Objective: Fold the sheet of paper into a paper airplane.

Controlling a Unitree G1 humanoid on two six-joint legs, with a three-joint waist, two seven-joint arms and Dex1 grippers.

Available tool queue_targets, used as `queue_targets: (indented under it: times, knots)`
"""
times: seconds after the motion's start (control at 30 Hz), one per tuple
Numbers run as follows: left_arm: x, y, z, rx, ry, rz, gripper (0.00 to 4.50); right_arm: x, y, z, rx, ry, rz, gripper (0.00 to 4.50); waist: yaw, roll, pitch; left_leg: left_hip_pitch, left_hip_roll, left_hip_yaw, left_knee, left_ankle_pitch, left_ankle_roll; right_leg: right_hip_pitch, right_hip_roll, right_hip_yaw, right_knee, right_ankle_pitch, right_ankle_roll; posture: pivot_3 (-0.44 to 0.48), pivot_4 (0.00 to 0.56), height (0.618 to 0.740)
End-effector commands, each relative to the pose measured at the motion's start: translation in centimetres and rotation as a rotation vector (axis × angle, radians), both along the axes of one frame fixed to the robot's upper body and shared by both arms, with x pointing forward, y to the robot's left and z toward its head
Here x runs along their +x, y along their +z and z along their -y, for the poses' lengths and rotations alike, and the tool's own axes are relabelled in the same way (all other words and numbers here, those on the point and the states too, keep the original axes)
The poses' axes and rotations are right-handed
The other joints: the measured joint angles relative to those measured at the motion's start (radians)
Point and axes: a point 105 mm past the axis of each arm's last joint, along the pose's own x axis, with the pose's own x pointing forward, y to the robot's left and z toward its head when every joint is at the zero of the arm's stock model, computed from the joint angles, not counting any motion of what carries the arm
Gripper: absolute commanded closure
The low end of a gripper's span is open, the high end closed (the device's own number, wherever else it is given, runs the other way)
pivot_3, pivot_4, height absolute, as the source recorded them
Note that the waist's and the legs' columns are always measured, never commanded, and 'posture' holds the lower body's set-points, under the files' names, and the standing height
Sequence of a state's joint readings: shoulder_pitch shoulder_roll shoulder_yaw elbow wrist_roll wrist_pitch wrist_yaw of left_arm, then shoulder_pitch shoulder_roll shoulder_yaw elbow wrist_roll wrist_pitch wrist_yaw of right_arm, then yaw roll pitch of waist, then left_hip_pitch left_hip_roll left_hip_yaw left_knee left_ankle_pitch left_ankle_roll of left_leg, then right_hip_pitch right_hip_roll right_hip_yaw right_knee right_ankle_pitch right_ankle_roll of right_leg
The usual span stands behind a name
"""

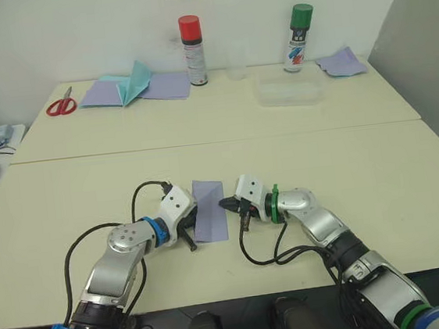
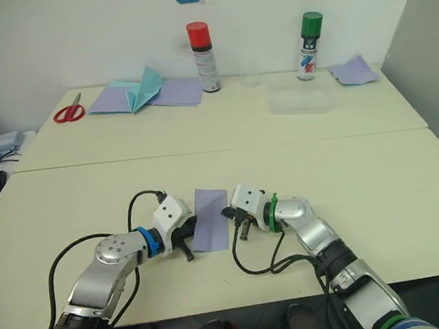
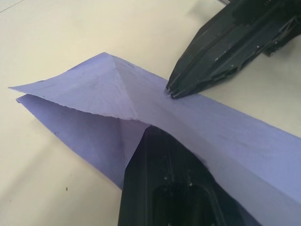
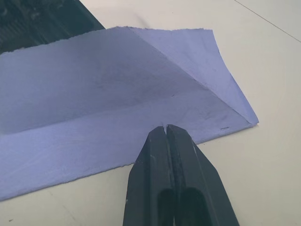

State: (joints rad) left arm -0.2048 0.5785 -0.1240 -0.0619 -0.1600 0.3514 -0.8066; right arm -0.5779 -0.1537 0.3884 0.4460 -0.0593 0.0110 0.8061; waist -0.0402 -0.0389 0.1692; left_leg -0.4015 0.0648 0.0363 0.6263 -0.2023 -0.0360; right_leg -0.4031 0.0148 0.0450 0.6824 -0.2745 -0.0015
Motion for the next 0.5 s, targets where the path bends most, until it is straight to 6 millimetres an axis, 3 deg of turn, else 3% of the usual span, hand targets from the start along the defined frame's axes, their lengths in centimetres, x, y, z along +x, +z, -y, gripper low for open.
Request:
queue_targets:
  times: [0.03,0.33,0.43,0.5]
  knots:
    - [-0.7,-0.8,-2.0,0.040,0.041,-0.068,4.50,0.0,-0.9,-0.1,-0.053,0.005,0.000,4.48,-0.003,0.000,0.000,0.000,0.000,0.000,0.000,0.000,0.000,0.000,0.000,0.000,0.000,0.000,0.000,0.000,0.150,0.740]
    - [-0.2,2.6,-5.6,0.071,0.107,-0.023,4.50,0.3,-1.1,0.2,-0.085,0.006,-0.003,4.48,-0.010,0.000,0.000,0.001,0.001,-0.001,-0.001,0.000,0.000,-0.001,-0.001,0.000,0.000,0.000,-0.001,0.000,0.150,0.740]
    - [0.6,4.8,-5.1,0.025,0.105,0.048,4.50,0.3,-1.1,0.2,-0.083,0.006,-0.003,4.48,-0.010,0.000,0.000,0.000,0.001,-0.001,-0.001,0.000,0.000,-0.001,-0.001,0.000,0.000,0.000,-0.001,0.000,0.150,0.740]
    - [0.7,6.0,-3.5,-0.052,0.071,0.073,4.50,0.4,-1.0,0.1,-0.072,0.003,-0.004,4.48,-0.010,0.000,0.000,0.000,0.001,-0.001,-0.001,0.000,0.000,-0.001,-0.001,0.000,0.000,0.000,-0.001,0.000,0.150,0.740]
